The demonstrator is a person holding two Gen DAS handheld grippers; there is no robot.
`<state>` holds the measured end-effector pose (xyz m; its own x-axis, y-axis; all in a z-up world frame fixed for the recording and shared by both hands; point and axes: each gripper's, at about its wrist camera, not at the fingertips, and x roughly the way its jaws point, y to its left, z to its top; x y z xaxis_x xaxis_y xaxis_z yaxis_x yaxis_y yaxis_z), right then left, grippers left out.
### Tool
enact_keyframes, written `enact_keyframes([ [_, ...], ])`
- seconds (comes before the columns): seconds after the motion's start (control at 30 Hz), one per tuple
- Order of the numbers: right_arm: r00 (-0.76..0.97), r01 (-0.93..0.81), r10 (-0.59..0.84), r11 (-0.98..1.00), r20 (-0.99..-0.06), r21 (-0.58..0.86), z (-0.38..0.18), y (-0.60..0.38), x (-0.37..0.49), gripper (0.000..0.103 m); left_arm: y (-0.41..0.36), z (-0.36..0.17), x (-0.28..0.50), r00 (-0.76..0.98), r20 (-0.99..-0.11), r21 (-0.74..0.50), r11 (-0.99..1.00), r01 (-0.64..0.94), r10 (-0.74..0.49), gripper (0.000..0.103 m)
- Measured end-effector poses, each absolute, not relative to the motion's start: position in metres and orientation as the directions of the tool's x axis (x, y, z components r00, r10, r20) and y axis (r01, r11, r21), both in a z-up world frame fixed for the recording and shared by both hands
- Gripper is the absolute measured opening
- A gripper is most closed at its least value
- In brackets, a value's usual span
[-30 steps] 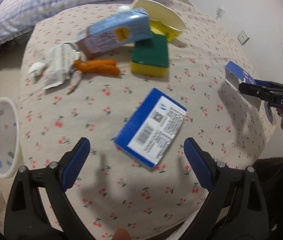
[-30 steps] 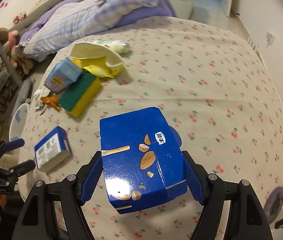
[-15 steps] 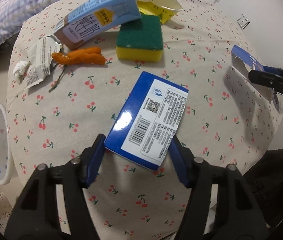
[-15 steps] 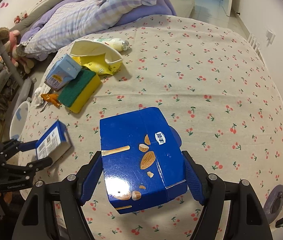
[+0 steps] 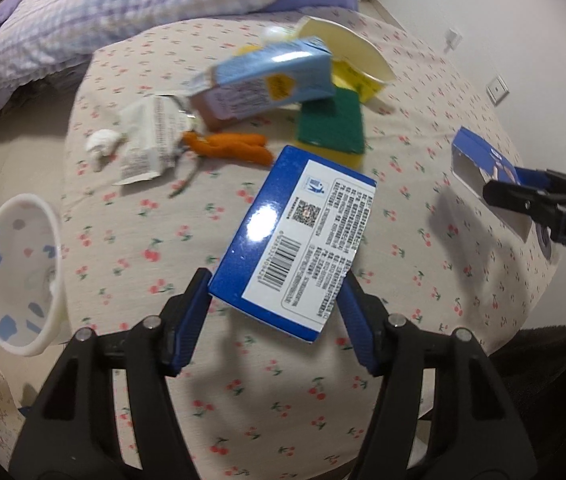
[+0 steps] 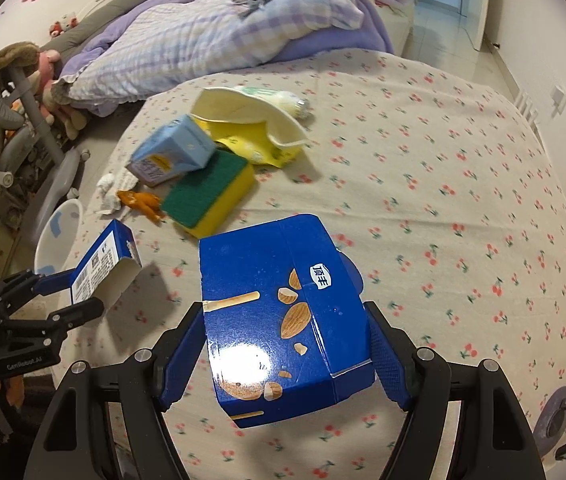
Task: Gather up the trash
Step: 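Drop the barcode box into the bin with the left tool while the right tool carries its box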
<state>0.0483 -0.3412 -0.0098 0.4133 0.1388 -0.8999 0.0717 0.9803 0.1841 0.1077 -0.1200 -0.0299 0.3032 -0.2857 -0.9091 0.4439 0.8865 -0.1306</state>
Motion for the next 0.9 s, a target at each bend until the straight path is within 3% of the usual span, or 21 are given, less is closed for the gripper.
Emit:
enact_keyframes([
  [0.9,0.409,-0.152,0.227,0.972,-0.884,0.179,0.008,-0.194,0.109,0.078,0.041,-0.019,0.124,0.427,-0.882,-0.157,0.979,0.128,-0.198,0.064],
])
